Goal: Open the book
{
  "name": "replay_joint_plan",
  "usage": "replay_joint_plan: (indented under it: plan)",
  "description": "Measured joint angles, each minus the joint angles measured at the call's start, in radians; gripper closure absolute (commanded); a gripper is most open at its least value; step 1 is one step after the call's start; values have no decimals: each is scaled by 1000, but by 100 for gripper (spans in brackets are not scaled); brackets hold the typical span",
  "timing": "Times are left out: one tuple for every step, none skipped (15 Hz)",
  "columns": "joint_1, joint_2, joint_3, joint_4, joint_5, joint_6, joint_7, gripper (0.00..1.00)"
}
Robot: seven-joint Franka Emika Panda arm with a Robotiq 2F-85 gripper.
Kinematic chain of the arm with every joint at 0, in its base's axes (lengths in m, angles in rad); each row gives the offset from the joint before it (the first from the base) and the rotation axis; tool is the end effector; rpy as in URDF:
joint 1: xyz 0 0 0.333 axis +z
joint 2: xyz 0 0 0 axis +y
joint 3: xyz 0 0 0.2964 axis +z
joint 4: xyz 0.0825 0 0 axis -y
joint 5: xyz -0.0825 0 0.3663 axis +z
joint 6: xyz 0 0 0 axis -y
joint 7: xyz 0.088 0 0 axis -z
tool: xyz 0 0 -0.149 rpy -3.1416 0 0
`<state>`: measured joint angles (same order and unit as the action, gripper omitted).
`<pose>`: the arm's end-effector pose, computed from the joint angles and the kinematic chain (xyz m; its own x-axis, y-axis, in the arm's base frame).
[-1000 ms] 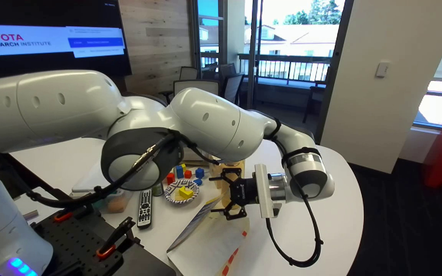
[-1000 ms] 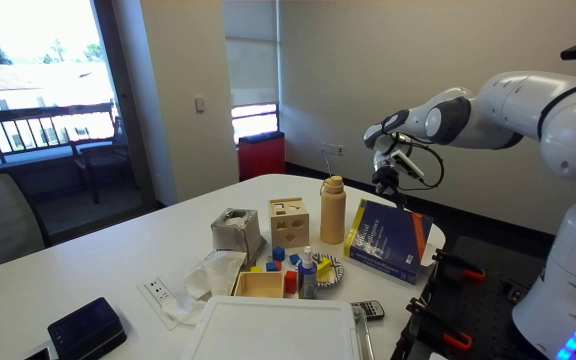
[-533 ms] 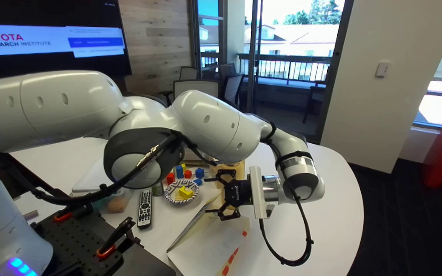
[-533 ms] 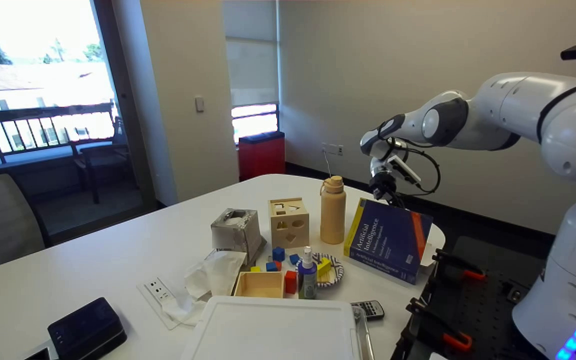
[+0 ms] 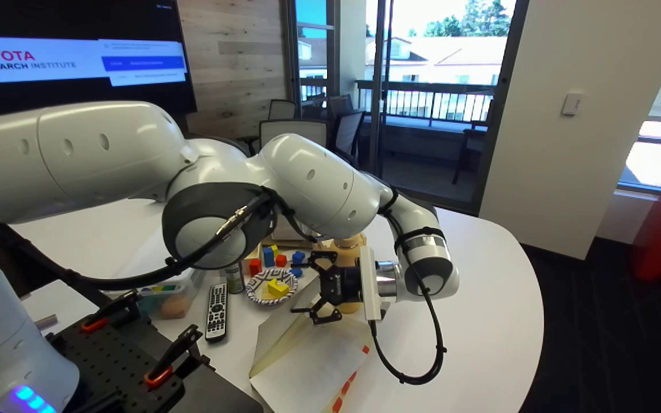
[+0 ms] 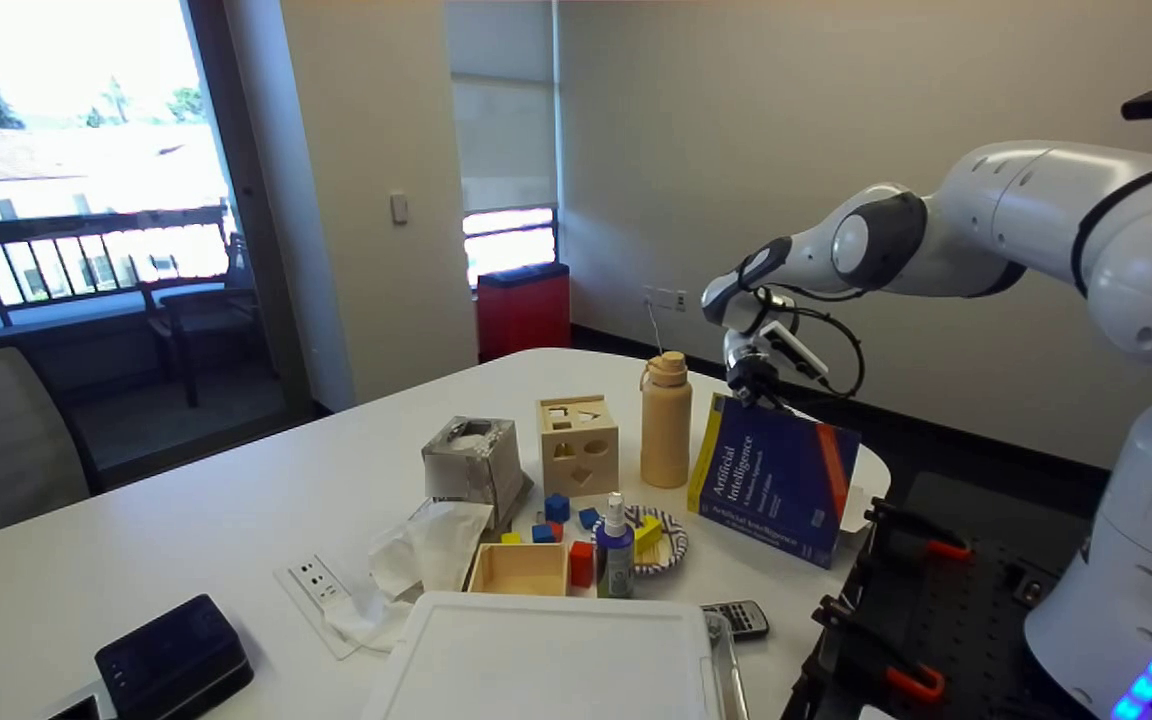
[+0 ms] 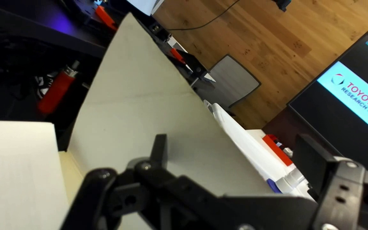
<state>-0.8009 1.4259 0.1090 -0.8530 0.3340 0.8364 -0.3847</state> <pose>0.4215 -0.2954 0.0276 0.6099 0.2967 -0.7348 -0.6115 -0.4137 -0.6745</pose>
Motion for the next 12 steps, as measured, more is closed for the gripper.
replay_joint_plan:
  plan:
    - [8,-5,0,-11,0,0,0,0]
    - [16,-8,0,-20,0,0,0,0]
    - [25,-13,0,-33,-1,0,0,0]
    - [35,-18,0,-48,-1,0,0,0]
    - [45,-24,1,-65,-3,0,0,0]
    - [56,-31,1,-83,-7,1,-1,0]
    - [67,-36,1,-100,-12,3,-1,0]
    - [79,-41,0,-117,-16,8,-1,0]
    - [90,-45,0,-135,-20,16,-1,0]
    - [100,-48,0,-151,-25,25,-1,0]
    - [111,-52,0,-168,-32,35,-1,0]
    - [120,-55,0,-185,-40,48,-2,0]
